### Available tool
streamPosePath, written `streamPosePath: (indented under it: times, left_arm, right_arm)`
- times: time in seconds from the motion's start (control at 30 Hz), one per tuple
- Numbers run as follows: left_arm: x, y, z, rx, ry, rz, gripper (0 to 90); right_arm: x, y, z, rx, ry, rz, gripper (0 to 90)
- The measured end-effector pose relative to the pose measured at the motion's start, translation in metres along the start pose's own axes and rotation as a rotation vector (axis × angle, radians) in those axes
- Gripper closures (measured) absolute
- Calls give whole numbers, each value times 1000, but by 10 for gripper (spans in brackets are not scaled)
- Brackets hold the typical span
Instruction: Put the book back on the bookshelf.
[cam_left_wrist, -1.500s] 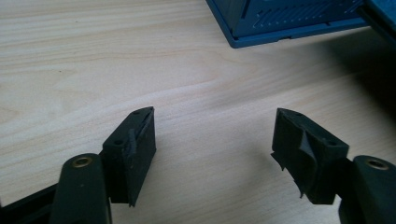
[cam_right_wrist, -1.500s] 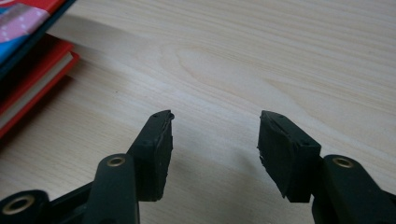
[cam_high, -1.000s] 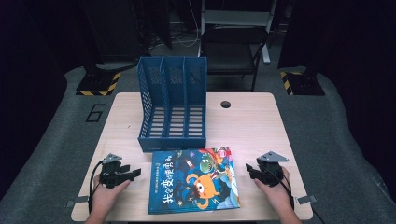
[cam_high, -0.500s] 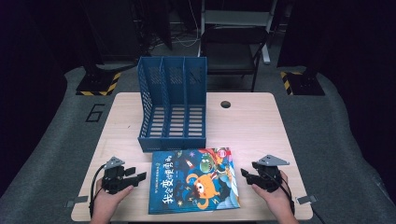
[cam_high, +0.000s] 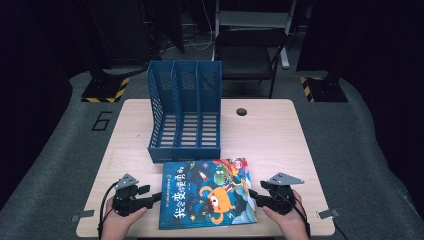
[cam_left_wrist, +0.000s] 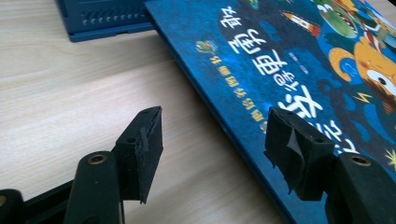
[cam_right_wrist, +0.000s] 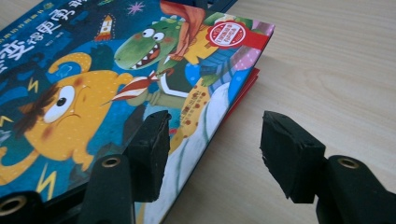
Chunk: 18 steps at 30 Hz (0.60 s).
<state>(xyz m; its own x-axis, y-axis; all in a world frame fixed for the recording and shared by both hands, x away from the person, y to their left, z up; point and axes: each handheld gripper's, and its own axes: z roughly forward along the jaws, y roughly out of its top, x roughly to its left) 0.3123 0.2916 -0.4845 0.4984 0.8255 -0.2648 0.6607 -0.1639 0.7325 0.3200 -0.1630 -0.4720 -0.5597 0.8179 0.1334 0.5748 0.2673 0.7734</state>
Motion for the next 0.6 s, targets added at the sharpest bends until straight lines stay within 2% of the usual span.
streamPosePath:
  times: [0.07, 0.1, 0.2, 0.37, 0.4, 0.5, 0.6]
  left_arm:
    - [-6, -2, 2, -5, -9, -1, 375]
    - [-7, -2, 2, 10, -24, 0, 375]
    - [-12, -3, 4, 17, -41, 12, 377]
    - [-16, -3, 10, 37, -53, 27, 377]
    - [-17, -4, 12, 27, -50, 25, 377]
    - [-19, -4, 14, 49, -59, 37, 380]
    - [-21, -4, 17, 43, -56, 41, 380]
  right_arm:
    - [2, -2, -1, 2, 11, 19, 417]
    - [2, -2, 0, 0, 15, 3, 417]
    - [5, -3, 4, 19, 26, 11, 415]
    - [7, -7, 14, 65, 58, -22, 411]
    - [8, -7, 16, 68, 63, -13, 407]
    - [8, -7, 18, 72, 78, 1, 407]
    - [7, -7, 19, 77, 90, 19, 407]
